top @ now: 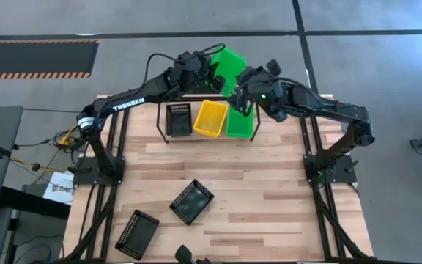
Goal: Stack baskets on shelf by color
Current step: Stack the green bin on top of the green bin on the shelf
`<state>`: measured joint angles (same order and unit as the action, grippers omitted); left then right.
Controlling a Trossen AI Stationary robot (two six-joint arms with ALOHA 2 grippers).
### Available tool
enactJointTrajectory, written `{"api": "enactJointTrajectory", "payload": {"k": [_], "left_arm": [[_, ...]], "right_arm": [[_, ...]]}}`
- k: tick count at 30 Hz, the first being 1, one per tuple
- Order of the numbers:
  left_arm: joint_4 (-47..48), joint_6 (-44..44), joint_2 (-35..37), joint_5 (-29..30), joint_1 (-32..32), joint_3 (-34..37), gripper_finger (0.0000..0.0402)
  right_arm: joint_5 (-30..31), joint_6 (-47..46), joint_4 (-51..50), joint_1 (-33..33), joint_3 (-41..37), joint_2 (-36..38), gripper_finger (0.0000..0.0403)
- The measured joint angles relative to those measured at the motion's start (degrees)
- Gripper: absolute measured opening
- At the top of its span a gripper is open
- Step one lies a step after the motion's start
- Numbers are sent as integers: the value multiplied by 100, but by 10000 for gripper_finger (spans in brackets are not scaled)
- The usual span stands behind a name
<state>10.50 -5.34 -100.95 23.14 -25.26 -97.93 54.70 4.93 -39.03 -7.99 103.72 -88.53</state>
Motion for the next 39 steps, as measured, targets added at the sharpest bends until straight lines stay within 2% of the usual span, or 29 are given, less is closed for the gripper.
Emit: {"api": "enactJointTrajectory", "payload": {"k": [2,4,8,12,18,26,32,39], "left_arm": [[-5,-2,0,-32,4,0,0],[-2,-1,0,-55,9,0,0],[-75,-9,0,-145,9,0,0],[-254,-37,0,-195,7,0,0],[-397,35,-10,-198,12,0,0],[-509,173,-35,-250,46,-4,0],[-498,168,-40,-482,76,-4,0],[-470,195,-50,-468,129,-4,0]], "right_arm": [[489,-217,-475,103,110,58,209],[679,-668,-1070,121,111,152,209],[385,-1878,-1706,61,105,252,204],[-15,-2236,-1737,95,-48,189,200],[-105,-2220,-1487,184,-118,-80,201],[-109,-1026,-225,239,-116,-38,197],[-79,-1091,-420,56,-114,-55,199],[-120,-974,-350,-153,-109,-157,193]]}}
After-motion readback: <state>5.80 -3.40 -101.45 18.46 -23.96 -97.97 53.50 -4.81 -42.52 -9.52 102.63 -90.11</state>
